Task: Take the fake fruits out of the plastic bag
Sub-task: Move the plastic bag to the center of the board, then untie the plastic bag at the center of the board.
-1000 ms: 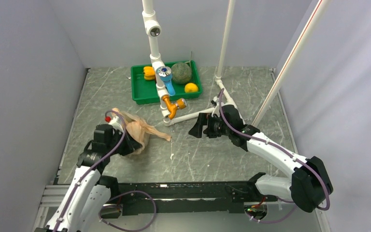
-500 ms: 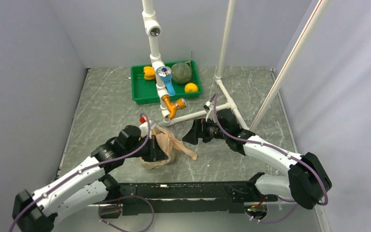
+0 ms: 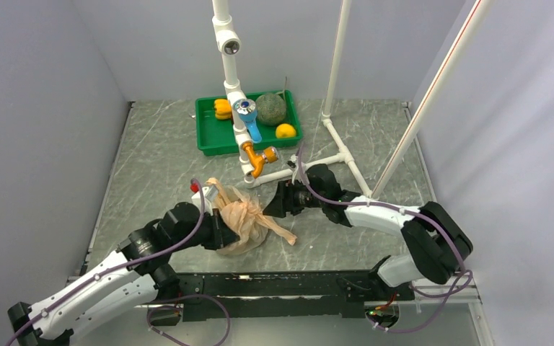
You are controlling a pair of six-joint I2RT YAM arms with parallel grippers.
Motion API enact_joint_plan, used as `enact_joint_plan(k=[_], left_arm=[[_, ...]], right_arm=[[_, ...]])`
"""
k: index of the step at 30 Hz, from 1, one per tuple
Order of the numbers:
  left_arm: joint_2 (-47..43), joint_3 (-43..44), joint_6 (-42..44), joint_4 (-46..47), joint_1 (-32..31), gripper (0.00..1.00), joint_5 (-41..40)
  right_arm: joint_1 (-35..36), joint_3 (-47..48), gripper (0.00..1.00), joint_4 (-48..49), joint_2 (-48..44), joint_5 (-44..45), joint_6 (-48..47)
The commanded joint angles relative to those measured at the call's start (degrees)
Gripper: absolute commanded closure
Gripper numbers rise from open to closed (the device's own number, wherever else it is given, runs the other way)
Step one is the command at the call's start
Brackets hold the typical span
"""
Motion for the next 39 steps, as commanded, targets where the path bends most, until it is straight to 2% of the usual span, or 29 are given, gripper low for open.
enact_joint_plan(k=[1,6,10,15,18,26,31,35,39], left_arm=[[-3.8,-2.9,-3.0,-3.8,-0.2,1.00,-4.3],[-4.8,-3.0,-2.3,-5.6,-0.3,1.00,-3.4],[-6.7,-5.0,-3.3,-4.5,-0.3,1.00,-2.3],[-6.2,-9.0,-6.4,0.1,-0.2,1.00,1.4],[-5.8,-9.9,-8.1,0.0,-0.4,1.00,1.0],[-6.6,-10.2,-8.8,0.0,-0.7,1.00,0.6],[-5.1,-10.5,-8.4,1.4,-0.8,1.00,0.9],[-4.9,-9.3,-8.7,-1.0,-0.8,1.00,-0.2],[-7.4,-8.0,-9.3,-5.3,-0.8,1.00,-2.5]], right_arm=[[2.1,5.5,0.37,4.9,2.3,-1.2,-0.3],[4.0,7.0,0.37,3.4,1.8,3.3,-2.1],[5.7,5.6,0.38,8.2,2.8,4.9,-0.6],[8.4,5.0,0.46,13.1,4.2,7.8,-0.3],[9.2,5.4,0.52,14.0,5.5,9.9,0.2],[10.7,7.4,0.45,11.6,8.2,11.6,0.5],[11.2,6.1,0.47,13.4,9.0,12.3,1.2],[11.4,7.1,0.58,13.5,9.7,10.8,1.9],[11.5,5.4,0.79,13.9,7.9,12.9,2.2]])
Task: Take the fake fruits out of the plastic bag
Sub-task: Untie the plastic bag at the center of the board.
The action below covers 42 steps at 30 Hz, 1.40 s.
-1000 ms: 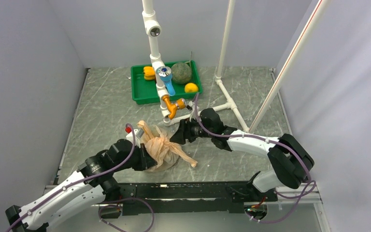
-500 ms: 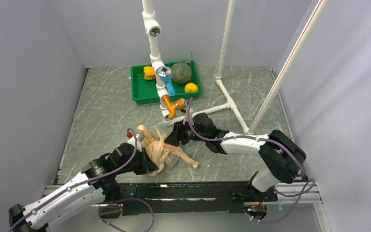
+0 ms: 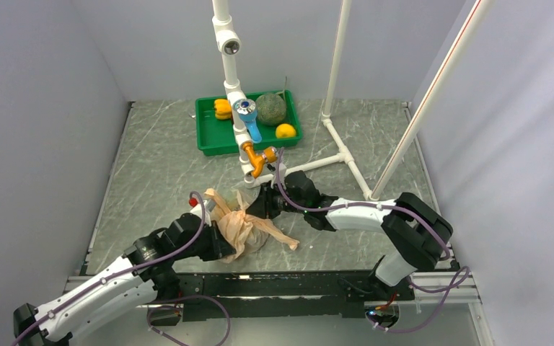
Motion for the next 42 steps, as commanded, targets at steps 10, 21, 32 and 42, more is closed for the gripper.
enact_joint_plan(k=[10,21,32,42], left_arm=[[-5.3,7.1,0.5,-12.1,-0.4,0.17,-5.8],[7.8,30.8,13.8,-17.4,-0.4,0.05,-14.5],[18.6,31.3,18.2,-11.5,-0.4,0.02,-16.4],[24.9,30.8,14.5,-10.6,-0.4,0.16,-18.8]], right_arm=[[0.3,-3.3,1.00,3.2,-11.7,2.2,-1.8],[0.2,-4.3,1.00,2.3,-15.1,1.7,-1.1],[0.3,-5.9,1.00,3.6,-16.6,-0.9,-0.8],[0.3,-6.6,1.00,2.8,-18.1,-0.8,-1.8]])
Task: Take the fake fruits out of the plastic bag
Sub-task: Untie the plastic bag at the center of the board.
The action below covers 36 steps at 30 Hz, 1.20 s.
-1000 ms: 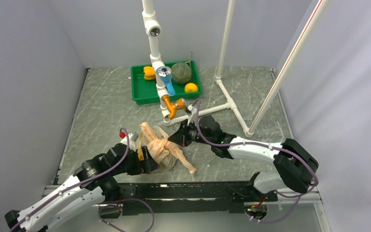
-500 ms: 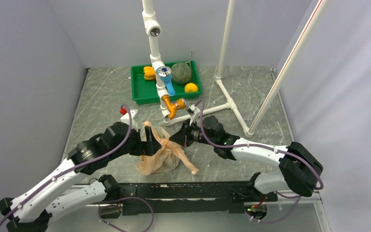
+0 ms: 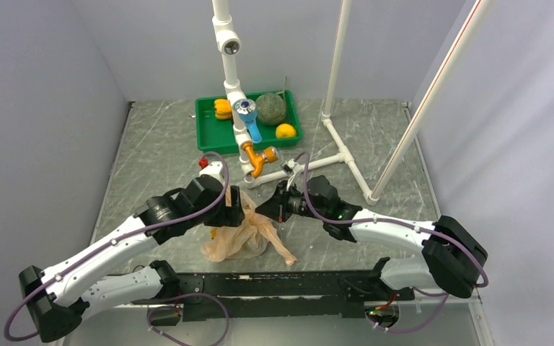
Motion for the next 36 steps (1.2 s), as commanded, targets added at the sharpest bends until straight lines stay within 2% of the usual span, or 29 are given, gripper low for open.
enact_joint_plan(k=[1,7,11,14,19,21,27,29,32,34,36], left_arm=[[2.4,0.6,-1.0,2.8,-0.2,0.17,-0.7],[2.6,-1.7,-0.9,5.6,-0.2,0.31,1.2],[1.1,-3.2,-1.4,5.5,-0.2,0.57,0.5],[-0.3,-4.0,-1.7,4.5,-0.2,0.73,0.1],[-4.2,-6.0,-3.8,0.7,-0.3,1.00,-3.1],[-6.9,-7.8,-5.0,0.6,-0.2,1.00,-3.6],[-12.5,-10.9,-5.5,2.0,-0.2,1.00,-2.2],[-12.8,-10.7,-5.4,2.4,-0.2,1.00,-1.3],[-12.5,-10.3,-4.7,4.1,-0.3,1.00,0.9],[-12.2,-10.7,-4.4,6.1,-0.3,1.00,2.5],[-11.5,-10.9,-4.2,7.7,-0.2,1.00,3.8]], right_arm=[[0.1,0.7,1.00,2.3,-2.3,-0.6,-1.0],[0.1,0.8,1.00,1.2,-2.7,-0.1,-1.6],[0.1,0.6,1.00,0.5,-3.3,0.6,-2.1],[0.0,2.3,1.00,-3.7,-3.6,2.8,-2.6],[-0.1,0.8,1.00,-9.0,-9.0,13.9,-2.6],[-0.7,0.2,1.00,-11.3,-11.0,17.8,-2.9],[-2.0,0.0,1.00,-14.8,-13.5,20.1,-5.6],[-1.9,0.5,1.00,-15.8,-13.6,18.1,-6.7],[-2.0,0.4,1.00,-12.7,-13.6,7.5,-10.4],[-1.8,0.3,0.89,-11.3,-13.8,4.4,-9.7],[-1.9,0.8,0.76,-12.4,-14.3,5.3,-9.2]])
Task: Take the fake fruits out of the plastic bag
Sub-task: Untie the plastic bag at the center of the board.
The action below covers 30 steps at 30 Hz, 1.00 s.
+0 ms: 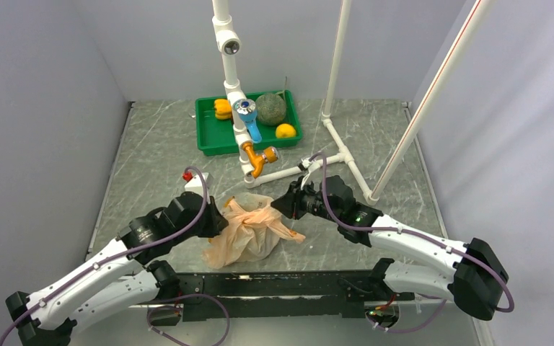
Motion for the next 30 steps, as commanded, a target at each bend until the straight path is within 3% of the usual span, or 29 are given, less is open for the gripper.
enact_joint_plan(k=[1,5,8,11,16,21,27,30], left_arm=[[1.3,-0.1,0.8,4.0,-0.2,1.00,3.4],[2.5,0.5,1.5,3.5,-0.1,1.00,4.0],[2.5,0.9,1.3,2.1,-0.1,1.00,3.2],[1.7,0.7,0.9,2.5,-0.1,1.00,3.1],[1.5,0.8,1.0,3.8,-0.2,1.00,3.9],[2.6,1.0,1.1,2.8,-0.1,1.00,3.8],[1.5,1.0,0.7,1.0,-0.1,1.00,2.1],[0.1,1.0,-0.1,-1.3,-0.2,1.00,-0.3]], right_arm=[[-0.2,1.1,0.71,2.0,-2.1,-4.3,-2.4],[-0.1,1.4,0.44,1.3,-2.6,-7.5,-5.6],[0.1,1.5,0.33,0.0,-2.6,-9.8,-7.3],[0.2,0.0,0.28,0.7,-1.5,-9.1,-6.8],[0.7,-1.1,0.28,2.9,1.1,-7.7,-5.6],[0.6,1.1,0.39,4.6,4.3,-9.4,-3.7],[0.7,0.8,0.99,5.2,4.3,-7.2,-2.3],[0.3,-0.4,1.00,2.1,0.5,1.2,-1.9]])
